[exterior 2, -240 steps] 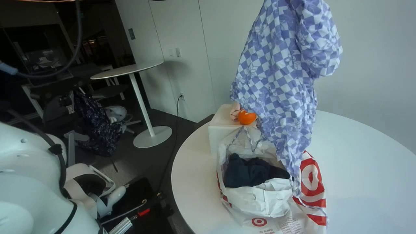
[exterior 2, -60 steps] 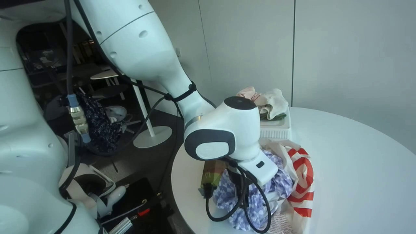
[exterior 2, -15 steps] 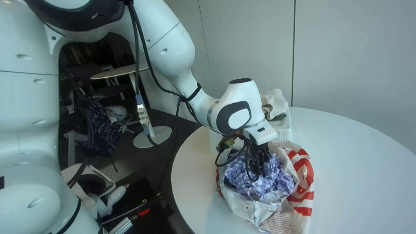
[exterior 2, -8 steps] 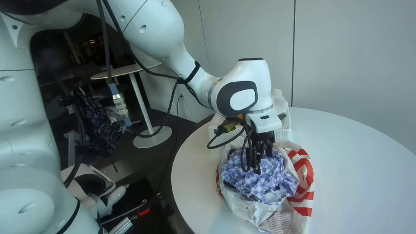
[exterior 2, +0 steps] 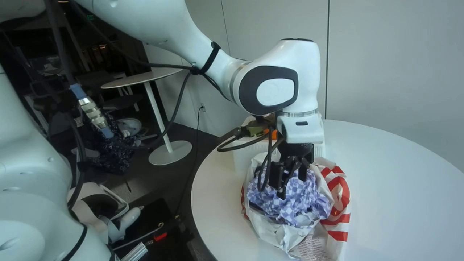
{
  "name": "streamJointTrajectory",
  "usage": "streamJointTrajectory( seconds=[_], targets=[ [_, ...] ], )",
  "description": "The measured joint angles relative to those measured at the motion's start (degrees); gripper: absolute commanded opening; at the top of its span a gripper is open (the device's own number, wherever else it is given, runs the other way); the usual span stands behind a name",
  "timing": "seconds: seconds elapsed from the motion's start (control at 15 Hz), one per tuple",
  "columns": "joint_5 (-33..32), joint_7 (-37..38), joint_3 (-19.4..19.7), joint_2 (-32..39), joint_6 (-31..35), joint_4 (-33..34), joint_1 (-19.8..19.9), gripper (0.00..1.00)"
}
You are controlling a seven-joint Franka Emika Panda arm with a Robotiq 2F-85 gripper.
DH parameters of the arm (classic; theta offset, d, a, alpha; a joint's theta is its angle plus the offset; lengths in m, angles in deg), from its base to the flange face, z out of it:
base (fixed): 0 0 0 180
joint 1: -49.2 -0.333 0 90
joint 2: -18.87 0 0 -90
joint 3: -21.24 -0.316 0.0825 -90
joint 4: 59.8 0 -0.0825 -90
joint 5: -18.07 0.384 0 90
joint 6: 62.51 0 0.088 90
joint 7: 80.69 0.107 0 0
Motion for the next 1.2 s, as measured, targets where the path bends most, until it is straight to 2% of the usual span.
streamJointTrajectory(
  seconds=[0.27,0.47,0.67,0.93,1.2],
  targets=[
    [-3.4,1.3,-0.6,-0.5,-6.1,-1.9,2.7,1.0],
    [-4.2,1.4,-1.6,-0.3,-8.8,-4.6,3.4,1.0],
    [-5.9,4.9,-3.0,1.3,-6.3,-6.8,3.4,1.0],
    [-11.1,13.9,-3.5,7.9,2.8,-6.8,3.3,1.0],
    [-12.4,17.6,-3.2,14.5,4.0,-4.2,2.8,1.0]
  ],
)
